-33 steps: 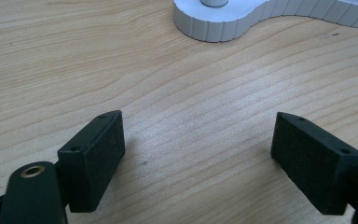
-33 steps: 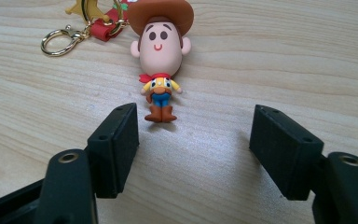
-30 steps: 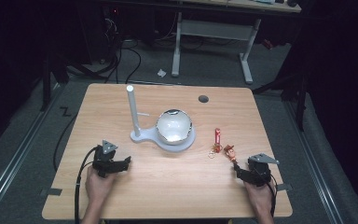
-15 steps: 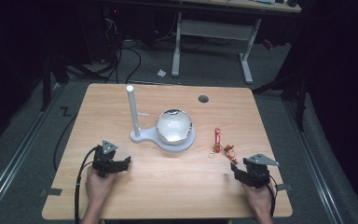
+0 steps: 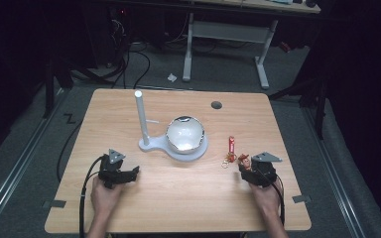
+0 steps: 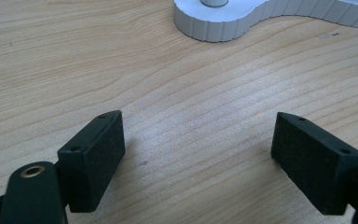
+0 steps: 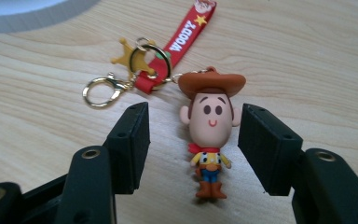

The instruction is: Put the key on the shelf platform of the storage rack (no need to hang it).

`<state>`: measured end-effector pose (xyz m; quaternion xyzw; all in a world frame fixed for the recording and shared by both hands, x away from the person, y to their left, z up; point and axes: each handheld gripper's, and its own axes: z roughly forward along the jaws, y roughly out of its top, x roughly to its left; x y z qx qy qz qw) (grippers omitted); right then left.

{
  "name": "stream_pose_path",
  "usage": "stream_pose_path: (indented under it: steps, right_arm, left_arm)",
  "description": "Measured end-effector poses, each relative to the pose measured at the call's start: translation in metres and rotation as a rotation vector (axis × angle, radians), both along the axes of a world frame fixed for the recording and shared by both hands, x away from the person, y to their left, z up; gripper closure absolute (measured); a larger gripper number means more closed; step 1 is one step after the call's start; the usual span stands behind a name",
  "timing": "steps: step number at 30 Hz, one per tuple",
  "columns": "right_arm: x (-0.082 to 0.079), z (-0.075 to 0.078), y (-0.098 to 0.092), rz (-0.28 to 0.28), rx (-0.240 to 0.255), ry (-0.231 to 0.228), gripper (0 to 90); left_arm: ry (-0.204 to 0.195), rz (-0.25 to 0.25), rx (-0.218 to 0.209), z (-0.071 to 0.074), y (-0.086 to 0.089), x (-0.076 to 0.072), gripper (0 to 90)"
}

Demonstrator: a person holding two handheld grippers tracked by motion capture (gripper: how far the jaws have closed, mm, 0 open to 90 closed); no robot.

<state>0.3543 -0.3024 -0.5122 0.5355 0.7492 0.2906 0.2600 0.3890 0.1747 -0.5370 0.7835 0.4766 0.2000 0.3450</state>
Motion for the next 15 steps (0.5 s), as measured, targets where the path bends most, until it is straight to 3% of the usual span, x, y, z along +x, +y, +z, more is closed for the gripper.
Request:
stream_pose_path:
  steps: [9, 15]
  right_arm:
    - [0.010, -0.010, -0.003, -0.023, -0.006, 0.027, 43.7]
    - [0.015, -0.014, -0.006, -0.026, 0.033, 0.020, 54.5]
  left_arm:
    - [0.000, 0.000, 0.000, 0.000, 0.000, 0.000, 17.8]
    - [0.000, 0.000, 0.000, 0.000, 0.000, 0.000, 17.8]
